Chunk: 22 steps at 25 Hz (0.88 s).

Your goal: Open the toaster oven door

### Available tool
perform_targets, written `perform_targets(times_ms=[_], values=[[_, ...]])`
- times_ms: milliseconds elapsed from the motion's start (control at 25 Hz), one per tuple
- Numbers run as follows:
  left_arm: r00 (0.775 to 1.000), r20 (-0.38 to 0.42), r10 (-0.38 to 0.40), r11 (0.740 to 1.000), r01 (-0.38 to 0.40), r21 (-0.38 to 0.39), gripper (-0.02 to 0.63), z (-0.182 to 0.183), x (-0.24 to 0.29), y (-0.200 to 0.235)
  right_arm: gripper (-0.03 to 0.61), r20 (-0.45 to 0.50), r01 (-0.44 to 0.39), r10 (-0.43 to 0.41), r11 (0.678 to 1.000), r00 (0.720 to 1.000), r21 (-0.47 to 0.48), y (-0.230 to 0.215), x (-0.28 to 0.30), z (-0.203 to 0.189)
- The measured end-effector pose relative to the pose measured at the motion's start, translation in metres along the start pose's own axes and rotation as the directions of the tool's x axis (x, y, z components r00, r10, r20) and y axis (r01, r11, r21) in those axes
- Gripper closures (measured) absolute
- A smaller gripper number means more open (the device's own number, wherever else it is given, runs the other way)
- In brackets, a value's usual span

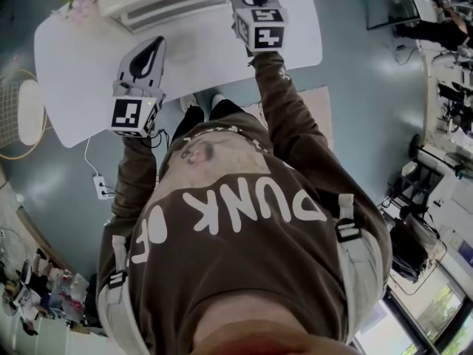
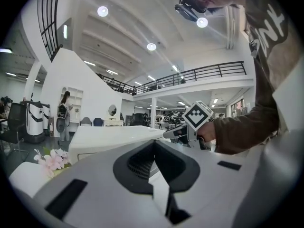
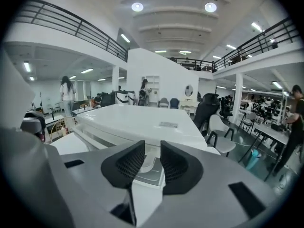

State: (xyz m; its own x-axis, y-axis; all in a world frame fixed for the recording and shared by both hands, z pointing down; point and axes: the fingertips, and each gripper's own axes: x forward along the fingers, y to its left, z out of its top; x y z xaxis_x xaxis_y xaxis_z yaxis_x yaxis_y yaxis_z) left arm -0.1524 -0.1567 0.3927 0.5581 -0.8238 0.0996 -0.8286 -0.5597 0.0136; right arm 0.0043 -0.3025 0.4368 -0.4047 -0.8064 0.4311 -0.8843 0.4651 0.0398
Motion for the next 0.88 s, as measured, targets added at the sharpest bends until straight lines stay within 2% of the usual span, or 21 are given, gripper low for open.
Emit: perform_targets(times_ms=[280,440,720,880], values=[[0.999,0.002,0.039,0.999,-0.039,-0.005,0.611,0.006,0.011,0.022,0.474,-0.109,-0.034,0.038,0.999,0.993,0.038,0.003,0.029,-0.006],[0.999,-0.002,0.045,0.999,-0.045,0.008,0.611,0.013,0.018,0.023,0.483,-0.124,-0.045,0.048,0.999,0.991,0.031,0.002,0.025,-0.006],[0.999,0.005,0.045,0.999,-0.045,0.006,0.611,0.015,0.023,0.028,0.489,-0.139,-0.051,0.044,0.998,0.989,-0.046,0.013,0.003,-0.030],[0.999,0.012,0.043,0.999,-0.043,0.009,0.611,0.021,0.031,0.026,0.486,-0.129,-0.049,0.032,0.990,0.991,-0.134,0.017,-0.021,-0.049]])
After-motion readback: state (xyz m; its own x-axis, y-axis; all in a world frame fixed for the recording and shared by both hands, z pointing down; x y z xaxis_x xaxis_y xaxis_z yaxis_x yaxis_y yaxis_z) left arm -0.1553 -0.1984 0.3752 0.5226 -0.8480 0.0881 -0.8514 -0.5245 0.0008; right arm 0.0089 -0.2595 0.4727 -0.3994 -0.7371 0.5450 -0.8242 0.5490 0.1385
